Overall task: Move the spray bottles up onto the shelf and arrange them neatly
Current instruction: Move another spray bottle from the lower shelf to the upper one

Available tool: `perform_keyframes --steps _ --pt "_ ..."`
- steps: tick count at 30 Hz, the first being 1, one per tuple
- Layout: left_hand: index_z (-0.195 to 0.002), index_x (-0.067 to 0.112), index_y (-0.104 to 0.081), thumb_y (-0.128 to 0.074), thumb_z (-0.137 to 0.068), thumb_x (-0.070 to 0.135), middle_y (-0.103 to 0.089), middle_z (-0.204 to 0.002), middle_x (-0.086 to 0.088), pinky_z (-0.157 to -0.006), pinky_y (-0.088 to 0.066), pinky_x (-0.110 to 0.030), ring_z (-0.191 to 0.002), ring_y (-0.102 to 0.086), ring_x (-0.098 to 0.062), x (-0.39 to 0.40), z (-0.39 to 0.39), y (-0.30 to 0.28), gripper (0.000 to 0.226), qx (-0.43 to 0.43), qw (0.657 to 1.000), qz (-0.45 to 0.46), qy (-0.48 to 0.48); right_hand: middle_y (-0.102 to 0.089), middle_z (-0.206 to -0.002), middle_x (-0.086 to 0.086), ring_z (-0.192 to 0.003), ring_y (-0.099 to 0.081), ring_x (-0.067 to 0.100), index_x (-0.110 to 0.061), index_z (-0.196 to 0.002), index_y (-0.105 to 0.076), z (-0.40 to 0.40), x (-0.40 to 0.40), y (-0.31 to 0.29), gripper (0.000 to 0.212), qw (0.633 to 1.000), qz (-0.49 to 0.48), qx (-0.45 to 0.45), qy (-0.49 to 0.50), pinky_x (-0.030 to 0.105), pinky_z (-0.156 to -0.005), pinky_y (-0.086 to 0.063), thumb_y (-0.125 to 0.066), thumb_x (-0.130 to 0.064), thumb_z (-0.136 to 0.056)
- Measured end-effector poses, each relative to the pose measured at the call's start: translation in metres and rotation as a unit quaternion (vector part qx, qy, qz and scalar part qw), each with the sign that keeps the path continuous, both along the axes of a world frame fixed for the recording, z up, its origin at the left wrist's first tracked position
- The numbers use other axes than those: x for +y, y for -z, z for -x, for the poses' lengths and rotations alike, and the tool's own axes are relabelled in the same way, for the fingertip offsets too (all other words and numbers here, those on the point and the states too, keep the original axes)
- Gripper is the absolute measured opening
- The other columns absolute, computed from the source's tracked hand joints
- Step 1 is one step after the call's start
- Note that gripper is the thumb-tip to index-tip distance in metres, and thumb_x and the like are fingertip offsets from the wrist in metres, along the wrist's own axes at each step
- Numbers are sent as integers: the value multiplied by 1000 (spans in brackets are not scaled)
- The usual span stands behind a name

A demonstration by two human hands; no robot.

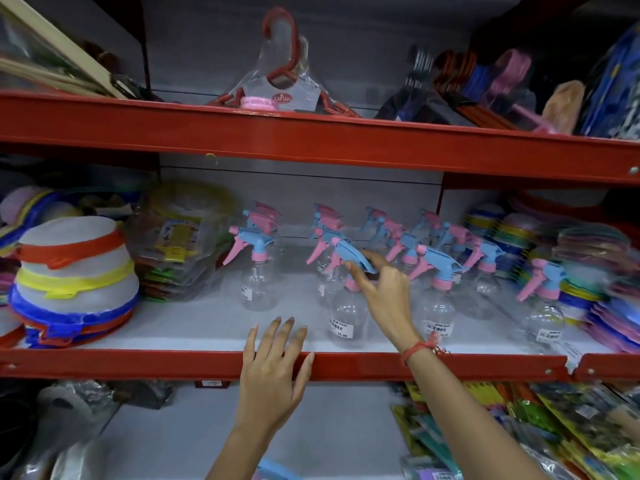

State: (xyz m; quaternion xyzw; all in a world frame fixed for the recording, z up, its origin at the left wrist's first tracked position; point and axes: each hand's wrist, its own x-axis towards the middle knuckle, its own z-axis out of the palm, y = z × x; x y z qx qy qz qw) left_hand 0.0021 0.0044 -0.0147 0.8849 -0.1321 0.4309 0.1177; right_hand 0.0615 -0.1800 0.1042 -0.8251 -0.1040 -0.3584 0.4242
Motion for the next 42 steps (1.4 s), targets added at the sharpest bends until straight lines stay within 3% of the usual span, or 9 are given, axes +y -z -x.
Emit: perform_keyframes --steps 4,8,16,21,26,31,35,39,42 --pt "-123 17 -65 -37 -98 43 -65 -130 -5 -113 -28 -50 -127 -56 -25 1 0 1 46 5 1000 -4 2 -62 -123 5 -111 -59 20 -17 -133 -46 8 3 23 76 996 -59 35 -49 32 -94 -50 -80 -43 -71" --pt "-121 17 -66 -37 -98 43 -66 -129 -6 -113 -28 -50 -127 -56 -25 0 0 1 45 10 1000 -1 3 -45 -122 11 -116 -40 26 -12 -136 -36 18 10 53 105 998 6 56 36 36 -96 -40 -86 -53 -53" --pt "-126 17 -63 -35 -99 45 -64 -132 -6 -114 -26 -50 -129 -54 -25 3 4 -3 47 41 999 -19 6 -53 -125 4 -111 -55 21 -15 -124 -45 16 4 59 75 994 -27 104 -35 41 -93 -49 -87 -32 -64" --pt "-137 20 -54 -34 -98 47 -52 -146 -7 -114 -25 -52 -136 -47 -26 9 8 -5 52 64 997 -45 -2 -47 -142 3 -128 -46 16 -15 -137 -36 14 -8 53 75 971 -35 182 -151 32 -105 -40 -80 -20 -76" --pt "-142 21 -47 -32 -97 48 -45 -151 -8 -114 -23 -55 -139 -42 -27 28 10 -4 55 66 996 -58 -27 -36 -150 0 -138 -33 16 -16 -146 -27 22 -5 54 86 978 -4 168 -121 30 -111 -32 -78 -26 -77" --pt "-145 16 -41 -32 -96 48 -41 -154 -8 -116 -21 -59 -141 -39 -27 64 11 -2 59 59 995 -51 -59 -47 -129 -6 -120 -40 13 -23 -133 -46 59 20 68 62 998 -13 -56 -26 33 -101 -40 -75 -24 -78" --pt "-146 13 -39 -30 -97 48 -40 -154 -8 -118 -18 -60 -141 -39 -27 89 12 -1 60 53 994 -57 -83 -53 -112 -8 -108 -51 12 -22 -116 -58 86 44 98 35 990 -8 -133 -49 26 -90 -46 -68 -24 -83" --pt "-146 13 -38 -30 -99 46 -42 -153 -10 -118 -14 -59 -141 -39 -28 106 13 1 58 45 993 -55 -99 -60 -101 -6 -92 -57 10 -18 -107 -62 100 66 138 22 989 18 -106 -101 18 -82 -46 -67 -17 -85" --pt "-146 15 -37 -30 -100 46 -41 -154 -9 -119 -12 -59 -142 -38 -28 117 14 3 56 43 992 -57 -108 -64 -102 -1 -93 -58 12 -14 -107 -62 103 76 177 23 987 67 20 -142 27 -83 -50 -66 -19 -85"
